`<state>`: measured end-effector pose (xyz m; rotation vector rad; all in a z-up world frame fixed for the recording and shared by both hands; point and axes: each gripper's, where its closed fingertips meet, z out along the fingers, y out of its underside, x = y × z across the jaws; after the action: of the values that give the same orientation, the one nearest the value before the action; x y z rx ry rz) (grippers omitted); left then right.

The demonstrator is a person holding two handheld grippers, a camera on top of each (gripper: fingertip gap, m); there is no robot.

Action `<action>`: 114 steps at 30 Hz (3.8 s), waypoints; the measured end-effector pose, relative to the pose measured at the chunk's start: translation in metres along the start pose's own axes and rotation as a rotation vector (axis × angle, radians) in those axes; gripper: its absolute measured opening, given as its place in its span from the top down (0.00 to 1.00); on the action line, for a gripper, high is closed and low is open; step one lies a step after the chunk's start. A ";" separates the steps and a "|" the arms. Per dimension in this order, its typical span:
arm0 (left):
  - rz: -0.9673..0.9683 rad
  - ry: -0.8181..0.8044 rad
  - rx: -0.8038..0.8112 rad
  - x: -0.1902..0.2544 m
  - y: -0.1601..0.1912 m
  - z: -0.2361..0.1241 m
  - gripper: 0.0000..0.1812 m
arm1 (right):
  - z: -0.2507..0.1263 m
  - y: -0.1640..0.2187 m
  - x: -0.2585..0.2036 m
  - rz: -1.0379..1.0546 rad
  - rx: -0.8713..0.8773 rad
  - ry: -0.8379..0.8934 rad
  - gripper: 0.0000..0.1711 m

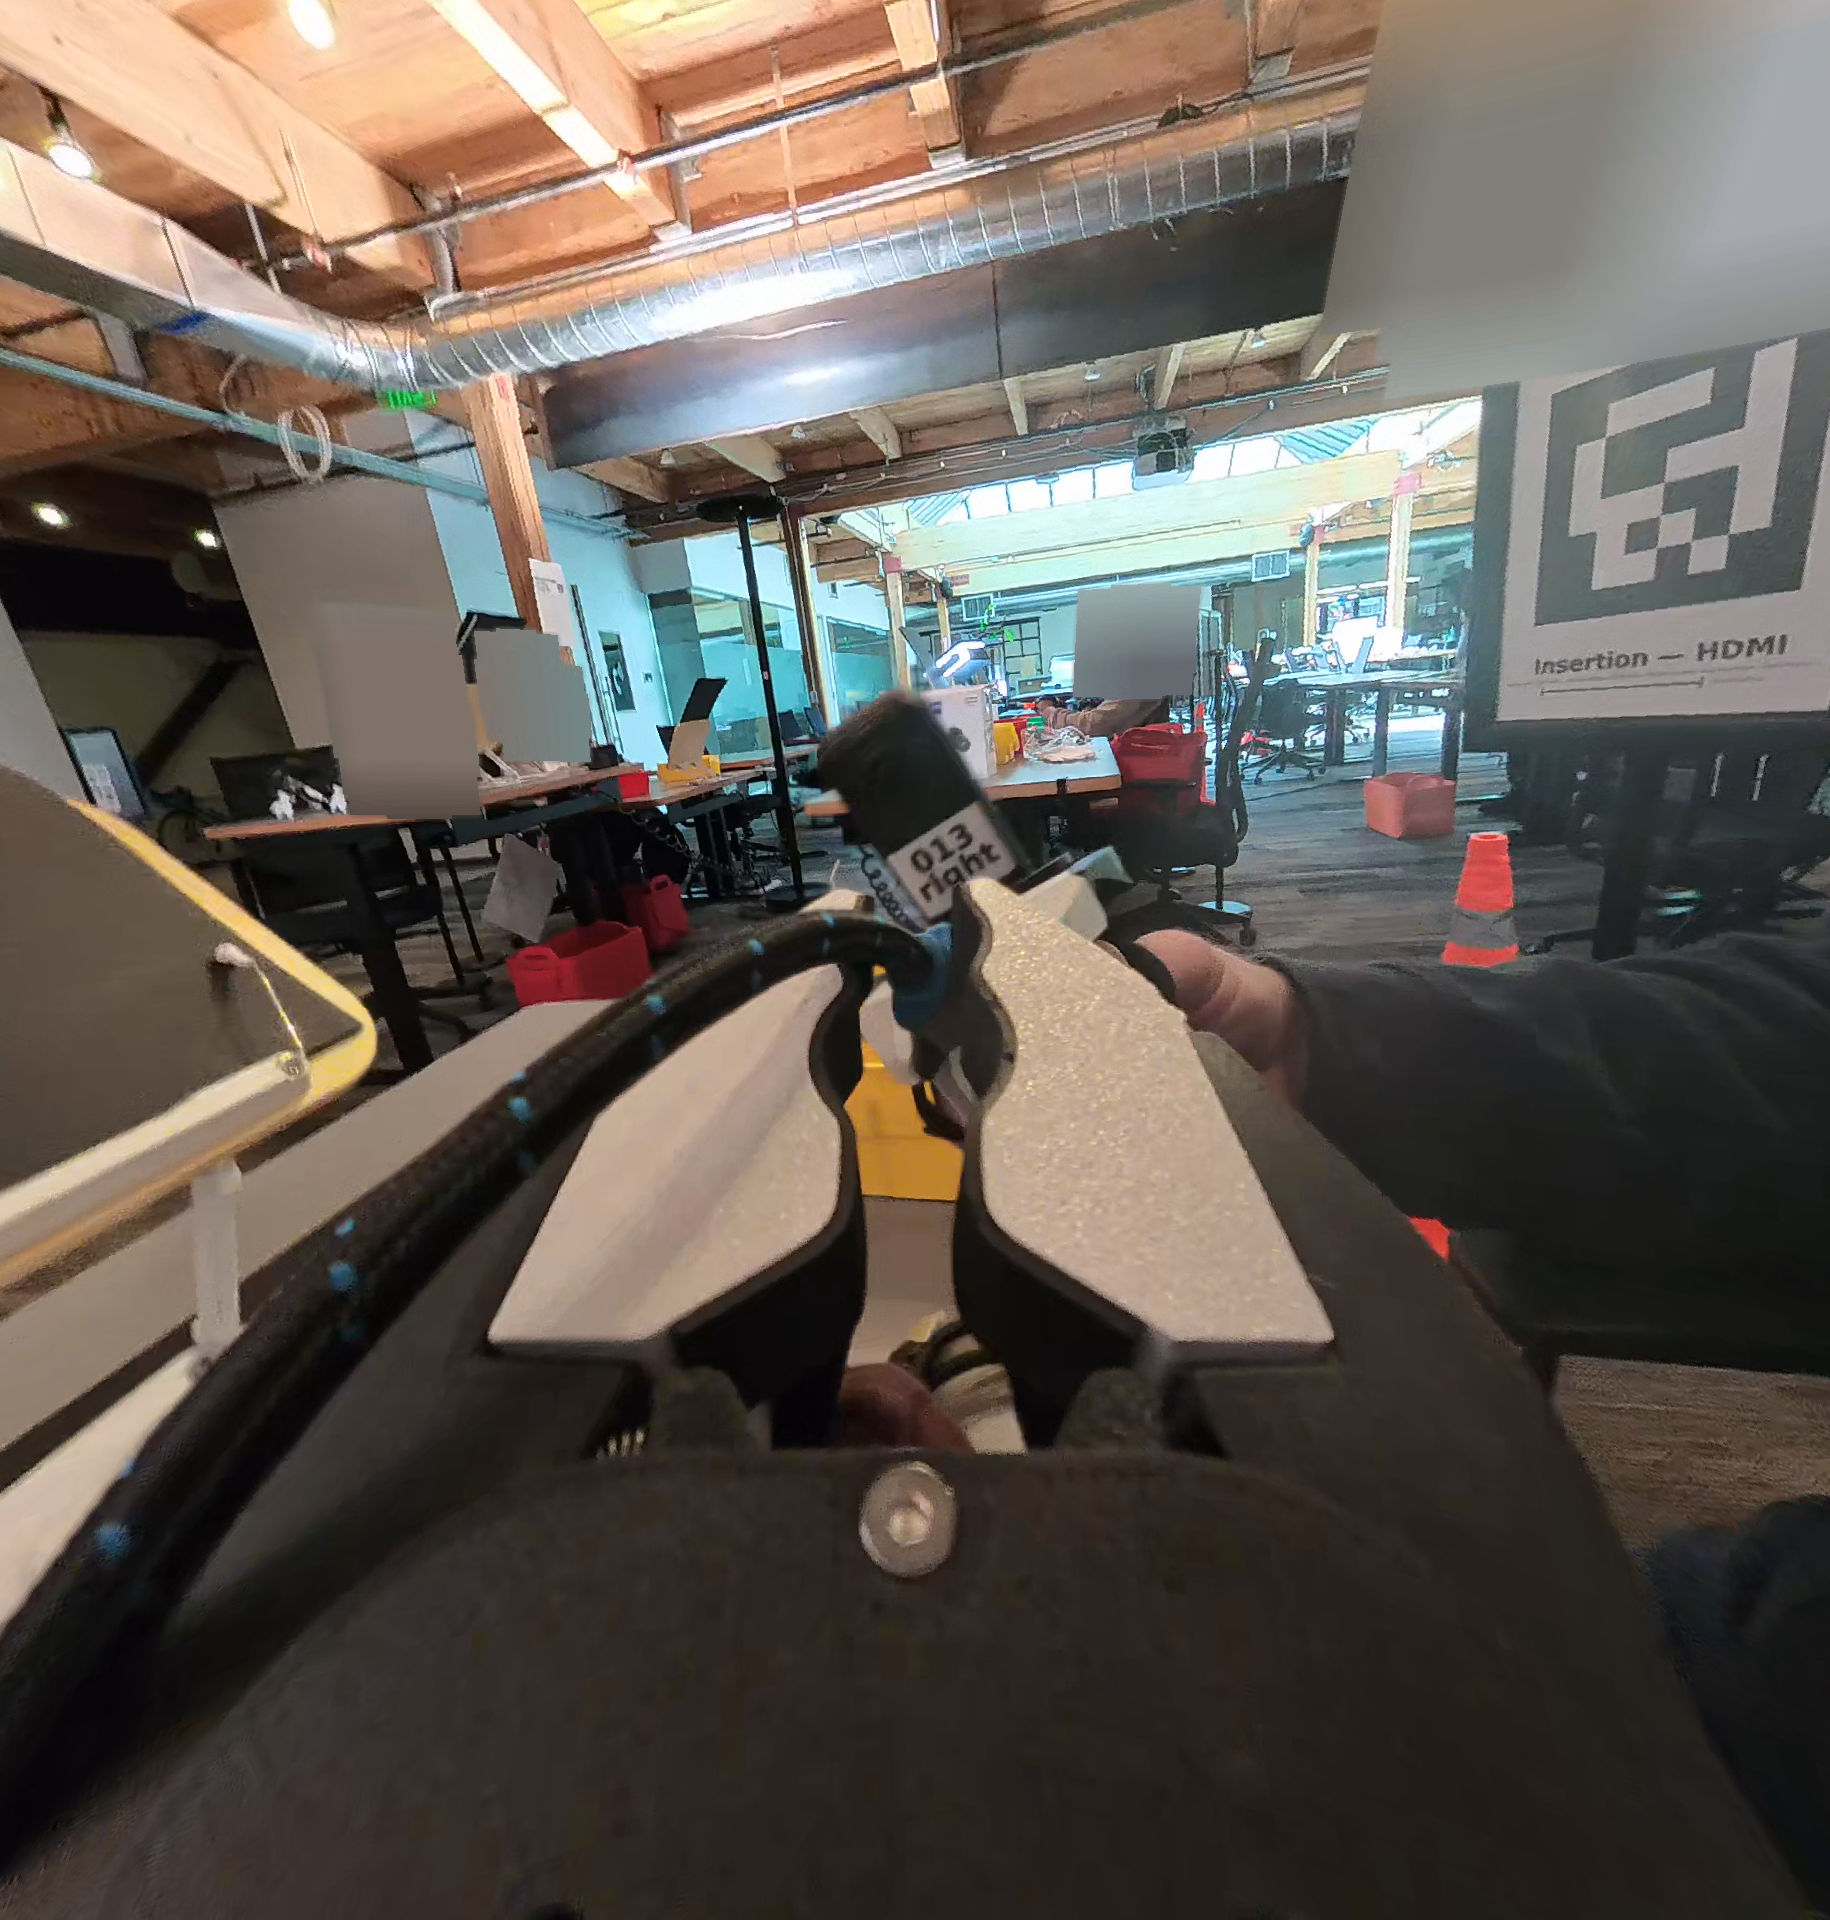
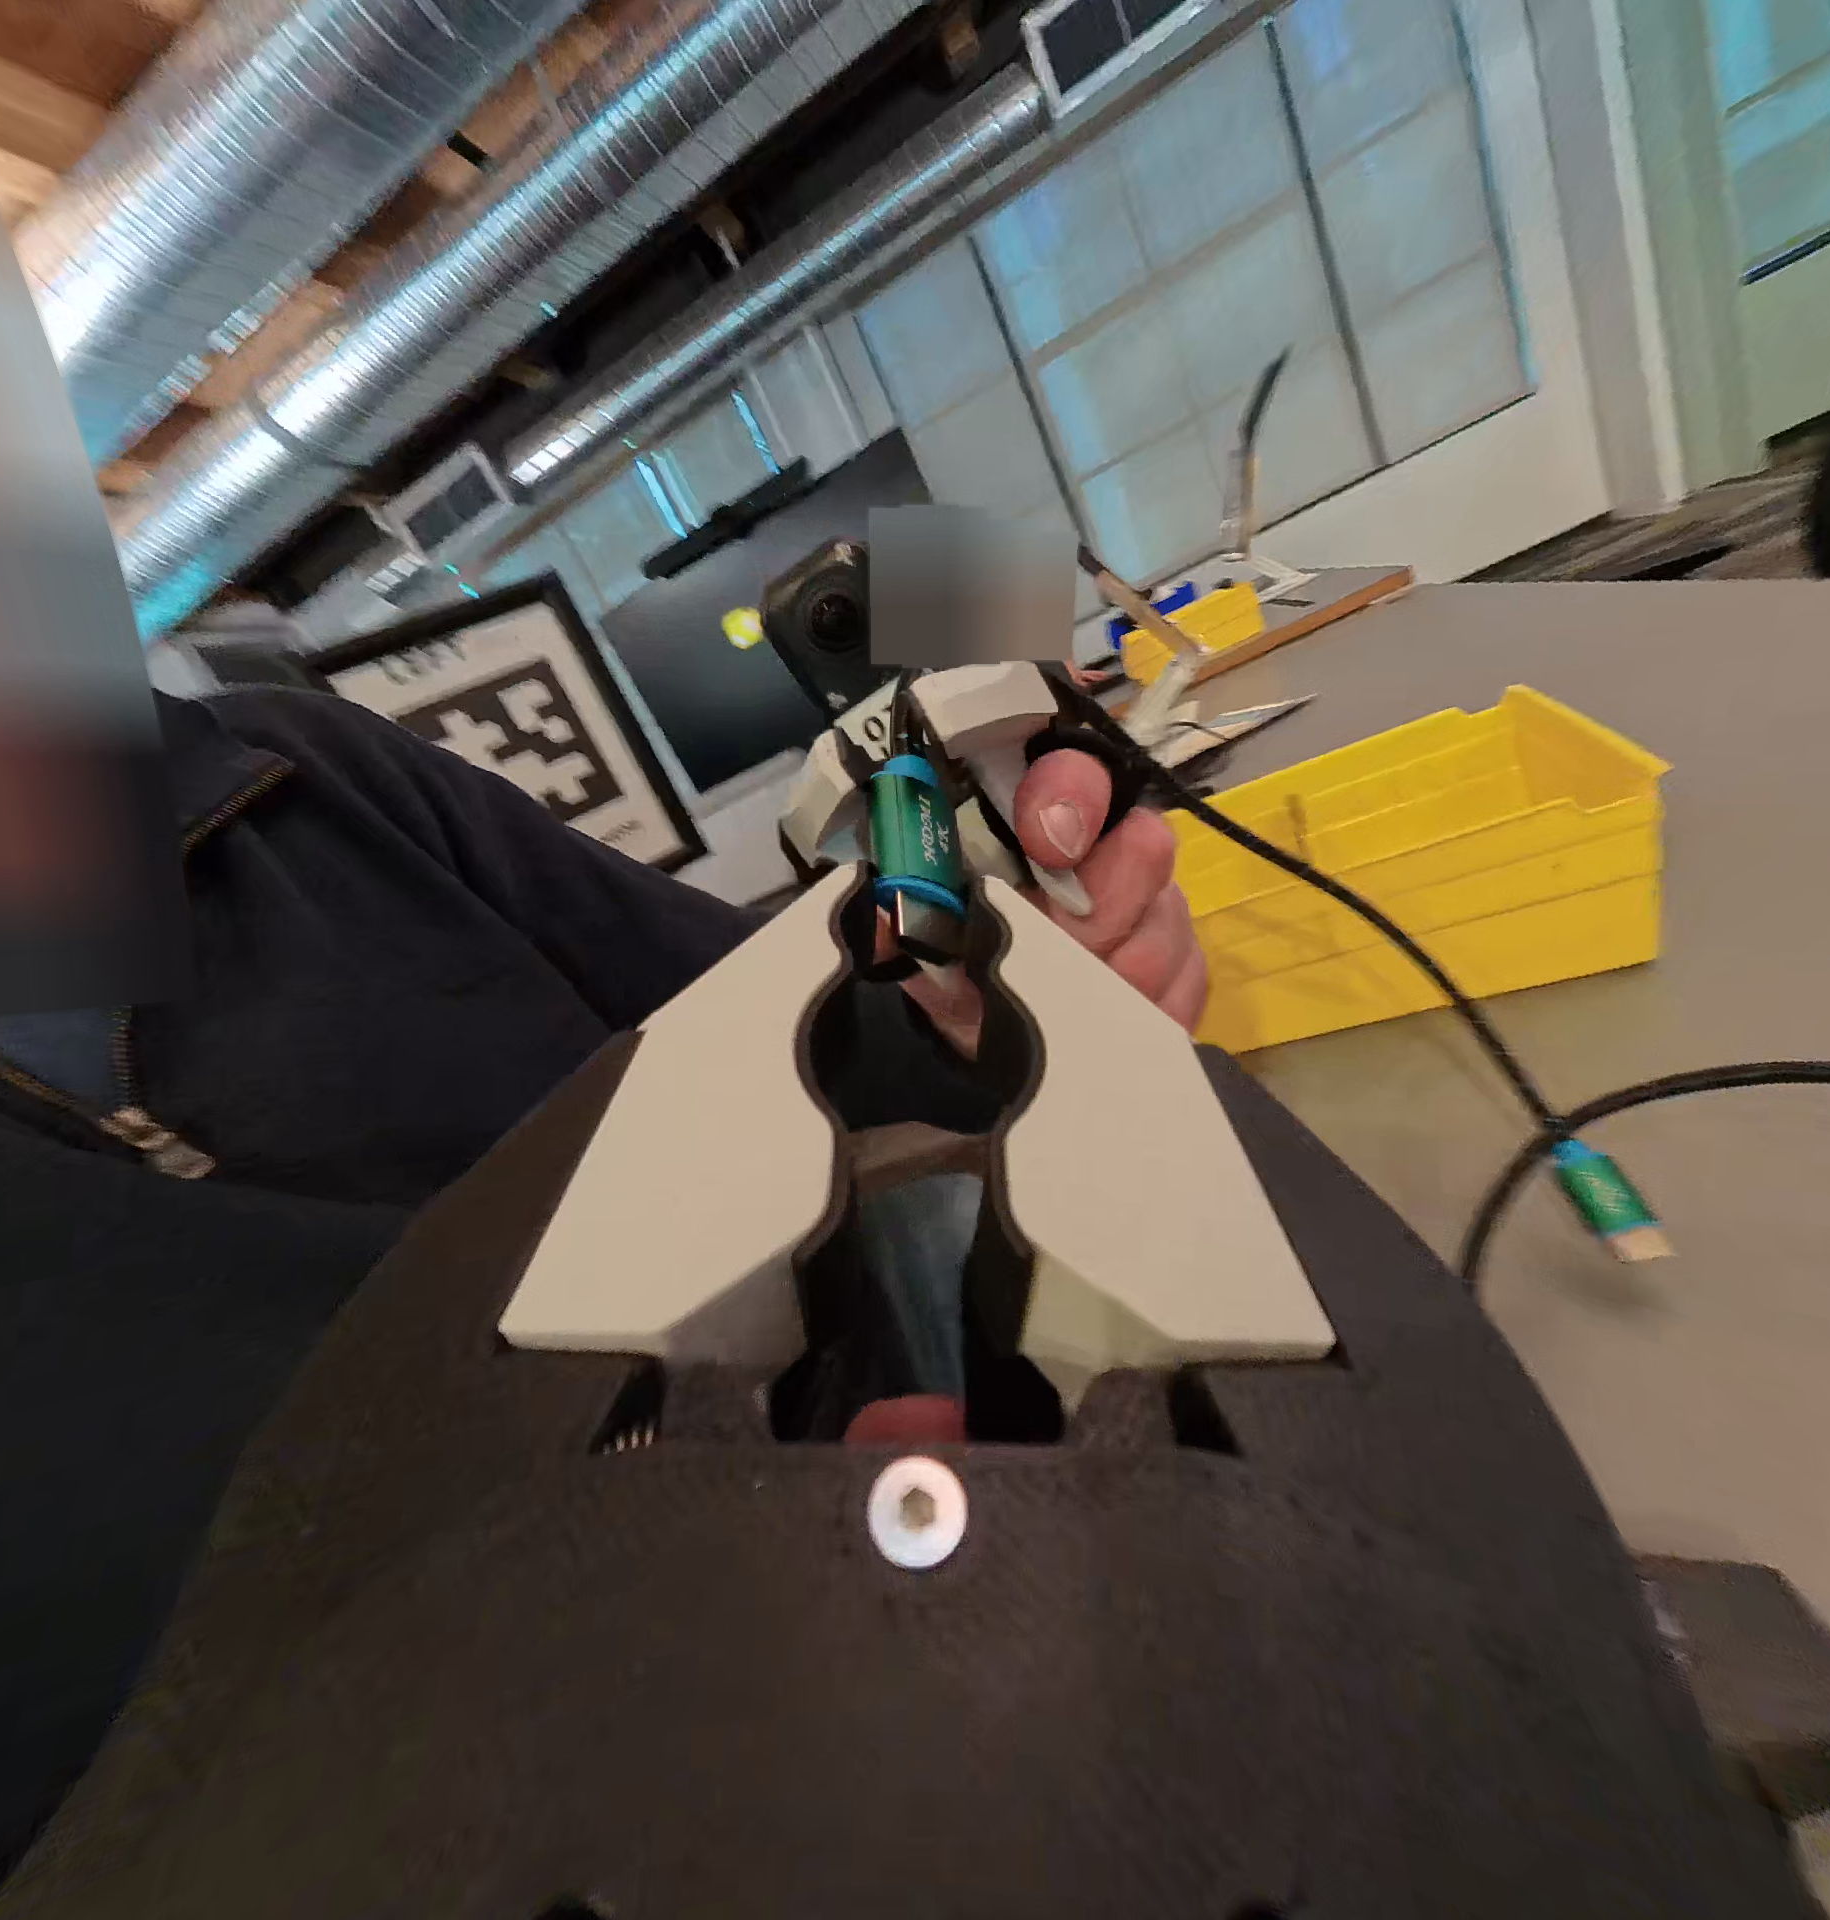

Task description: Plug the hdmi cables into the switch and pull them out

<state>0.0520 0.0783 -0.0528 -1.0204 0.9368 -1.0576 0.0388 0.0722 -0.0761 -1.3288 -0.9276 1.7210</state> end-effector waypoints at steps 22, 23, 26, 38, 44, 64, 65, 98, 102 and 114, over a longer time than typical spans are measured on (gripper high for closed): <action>-0.740 0.079 -0.134 -0.012 0.027 0.012 0.81 | -0.026 0.003 0.036 -0.983 -0.575 0.723 0.95; -0.759 0.087 -0.151 -0.011 0.030 0.012 0.81 | -0.027 0.002 0.037 -1.020 -0.596 0.745 0.95; -0.802 0.113 -0.189 -0.007 0.035 0.013 0.82 | -0.030 0.000 0.037 -1.123 -0.652 0.795 0.95; -0.841 0.146 -0.177 -0.006 0.038 0.013 0.85 | -0.026 -0.003 0.033 -1.250 -0.683 0.819 0.95; -0.752 0.142 -0.121 -0.004 0.030 0.014 0.86 | -0.024 -0.007 0.027 -1.203 -0.616 0.781 0.95; -0.502 0.074 -0.062 -0.004 0.026 0.011 0.88 | -0.030 -0.006 0.027 -1.025 -0.500 0.676 0.89; -0.482 0.068 -0.069 -0.004 0.026 0.011 0.88 | -0.030 -0.005 0.027 -1.000 -0.493 0.663 0.89; -0.171 0.103 -0.099 0.007 0.017 0.005 0.88 | -0.014 -0.001 -0.004 -0.133 -0.095 0.088 0.90; -0.227 0.126 -0.105 0.010 0.018 0.008 0.81 | -0.016 0.005 -0.002 -0.212 -0.172 0.146 0.90; -0.363 0.127 -0.140 0.009 0.035 0.015 0.58 | -0.013 0.015 -0.008 -0.312 -0.304 0.178 0.90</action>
<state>0.0759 0.0782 -0.0834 -1.2833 0.9597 -1.3857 0.0512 0.0597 -0.0889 -1.4148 -1.2535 1.2399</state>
